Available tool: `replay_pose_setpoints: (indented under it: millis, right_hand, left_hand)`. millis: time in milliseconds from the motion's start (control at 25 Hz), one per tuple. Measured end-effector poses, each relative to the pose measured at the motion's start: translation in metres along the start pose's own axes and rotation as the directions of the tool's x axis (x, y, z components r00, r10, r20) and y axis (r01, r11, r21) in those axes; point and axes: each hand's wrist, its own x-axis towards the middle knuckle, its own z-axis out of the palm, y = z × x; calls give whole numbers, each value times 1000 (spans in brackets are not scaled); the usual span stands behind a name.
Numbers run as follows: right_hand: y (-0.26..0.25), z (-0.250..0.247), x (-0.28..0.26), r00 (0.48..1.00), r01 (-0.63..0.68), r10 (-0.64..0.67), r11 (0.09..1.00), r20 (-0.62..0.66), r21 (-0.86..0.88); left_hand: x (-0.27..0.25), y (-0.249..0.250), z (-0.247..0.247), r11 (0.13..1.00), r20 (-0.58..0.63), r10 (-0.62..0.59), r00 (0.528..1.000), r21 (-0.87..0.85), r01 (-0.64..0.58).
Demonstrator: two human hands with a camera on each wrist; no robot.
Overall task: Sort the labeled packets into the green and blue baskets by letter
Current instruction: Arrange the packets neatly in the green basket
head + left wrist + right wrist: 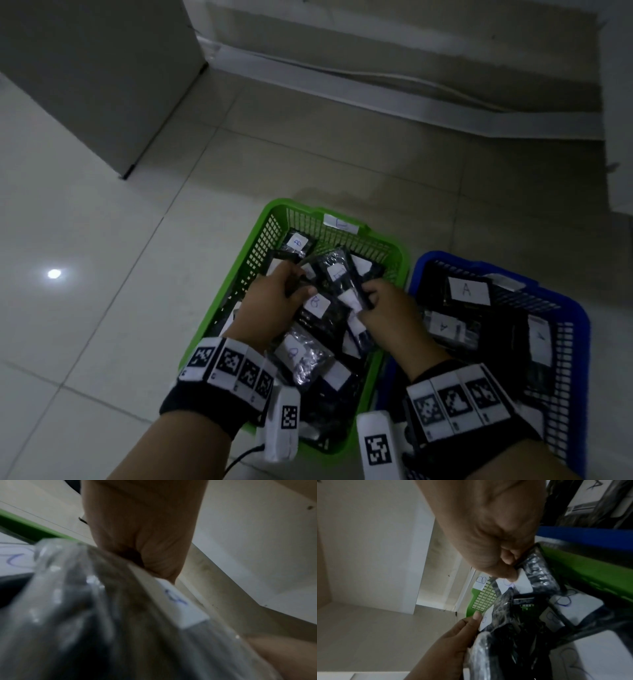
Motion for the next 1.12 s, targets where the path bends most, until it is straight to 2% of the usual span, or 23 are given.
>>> replay_pose_setpoints:
  millis: [80, 160, 240, 360, 400, 480, 600, 680, 720, 800, 880, 1000, 1120]
  right_hand:
    - [-4, 7, 10, 981, 34, -10, 992, -192, 125]
    - [-7, 21, 30, 962, 53, 0, 981, -274, 187]
    - [-4, 35, 52, 959, 33, -12, 997, -282, 72]
    - [3, 39, 71, 932, 30, -115, 970, -343, -241]
    - [4, 38, 72, 920, 73, -193, 940, -341, -333]
    - [4, 39, 69, 923, 183, -313, 867, -222, -463]
    - [1, 46, 71, 958, 182, -280, 757, -60, -627]
    - [-1, 49, 75, 956, 163, -290, 662, -51, -731]
    - [-1, 48, 76, 948, 158, -312, 639, -66, -752]
    - [0, 46, 74, 931, 139, -349, 605, -105, -784]
    - [2, 46, 72, 921, 105, -366, 557, -130, -823]
    - [4, 49, 72, 949, 101, -301, 583, -99, -806]
    - [7, 48, 75, 966, 132, -254, 645, -48, -753]
  left_hand:
    - [4, -4, -2, 1000, 62, 12, 998, 27, -14]
    - [12, -11, -5, 998, 120, 23, 993, 56, -30]
    - [20, -16, -8, 992, 179, 30, 983, 113, -51]
    - [32, -23, -16, 976, 224, 77, 972, 181, -119]
    - [36, -24, -19, 966, 233, 106, 967, 207, -155]
    - [42, -29, -21, 938, 248, 179, 952, 247, -241]
    - [50, -33, -19, 863, 260, 306, 916, 330, -382]
    - [52, -35, -18, 846, 211, 358, 909, 339, -412]
    - [52, -36, -18, 846, 149, 381, 912, 342, -410]
    - [51, -40, -19, 852, 11, 393, 919, 373, -369]
    - [49, -46, -21, 851, -51, 368, 928, 421, -314]
    - [47, -60, -21, 835, -46, 367, 929, 456, -307]
    - [40, -74, -18, 867, -96, 397, 913, 366, -339]
